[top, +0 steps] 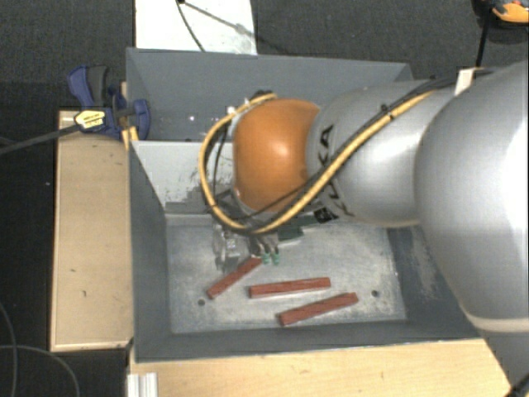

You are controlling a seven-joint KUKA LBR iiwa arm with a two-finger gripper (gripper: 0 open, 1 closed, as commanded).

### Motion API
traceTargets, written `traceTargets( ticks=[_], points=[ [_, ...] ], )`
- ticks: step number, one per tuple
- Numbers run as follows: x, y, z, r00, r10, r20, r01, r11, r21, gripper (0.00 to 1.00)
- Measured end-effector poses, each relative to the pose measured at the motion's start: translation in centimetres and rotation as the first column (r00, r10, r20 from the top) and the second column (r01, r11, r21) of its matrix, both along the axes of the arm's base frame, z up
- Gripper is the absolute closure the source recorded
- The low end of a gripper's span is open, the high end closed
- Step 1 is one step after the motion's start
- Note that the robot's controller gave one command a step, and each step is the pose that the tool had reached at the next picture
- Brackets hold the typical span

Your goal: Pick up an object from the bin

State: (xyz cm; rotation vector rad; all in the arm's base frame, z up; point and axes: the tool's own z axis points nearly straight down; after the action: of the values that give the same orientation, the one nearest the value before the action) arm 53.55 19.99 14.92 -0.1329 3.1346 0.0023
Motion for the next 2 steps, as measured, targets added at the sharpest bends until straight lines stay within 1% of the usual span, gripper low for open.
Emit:
traceTargets(
  ticks=[1, 2],
  points=[
    [-3.1, -10.6, -0.82, 1.0, 0.013, -0.004, -0.013, 1.0, -0.004, 0.0],
    [-3.09, -10.36, -0.8, 1.0, 0.015, -0.003, -0.015, 1.0, -0.001, 0.0]
  ],
)
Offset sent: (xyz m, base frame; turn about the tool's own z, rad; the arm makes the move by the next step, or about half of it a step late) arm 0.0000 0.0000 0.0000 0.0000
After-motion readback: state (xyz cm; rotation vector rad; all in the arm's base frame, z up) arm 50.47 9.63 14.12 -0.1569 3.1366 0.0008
